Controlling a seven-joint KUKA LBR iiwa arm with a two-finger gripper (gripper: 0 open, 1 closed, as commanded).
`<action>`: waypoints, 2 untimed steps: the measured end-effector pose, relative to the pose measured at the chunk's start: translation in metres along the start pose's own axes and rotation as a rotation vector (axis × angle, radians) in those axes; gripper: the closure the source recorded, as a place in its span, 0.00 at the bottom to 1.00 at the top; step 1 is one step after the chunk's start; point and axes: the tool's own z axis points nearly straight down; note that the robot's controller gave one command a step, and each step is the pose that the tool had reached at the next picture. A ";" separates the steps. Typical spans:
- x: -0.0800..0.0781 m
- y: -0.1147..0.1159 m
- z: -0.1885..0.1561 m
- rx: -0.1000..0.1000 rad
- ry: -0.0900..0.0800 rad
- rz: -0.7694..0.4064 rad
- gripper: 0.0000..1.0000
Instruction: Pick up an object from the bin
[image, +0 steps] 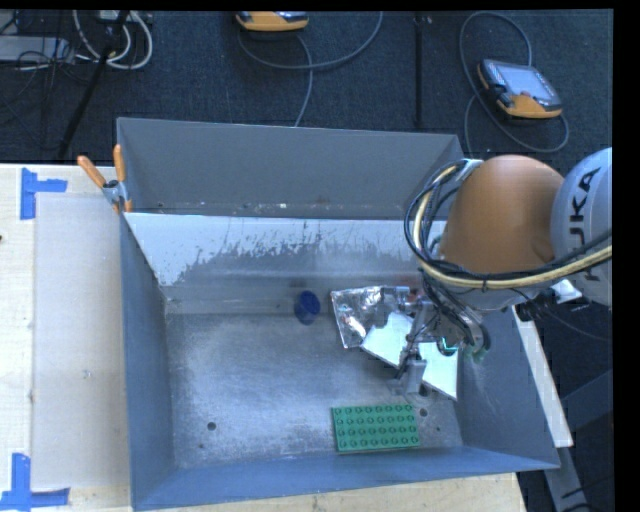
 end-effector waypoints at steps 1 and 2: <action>-0.025 -0.103 0.122 -0.005 -0.008 -0.046 0.00; 0.013 -0.086 0.023 0.003 -0.015 -0.213 0.00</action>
Offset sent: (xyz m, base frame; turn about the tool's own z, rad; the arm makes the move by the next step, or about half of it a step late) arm 0.0227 -0.1045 -0.1203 -0.0468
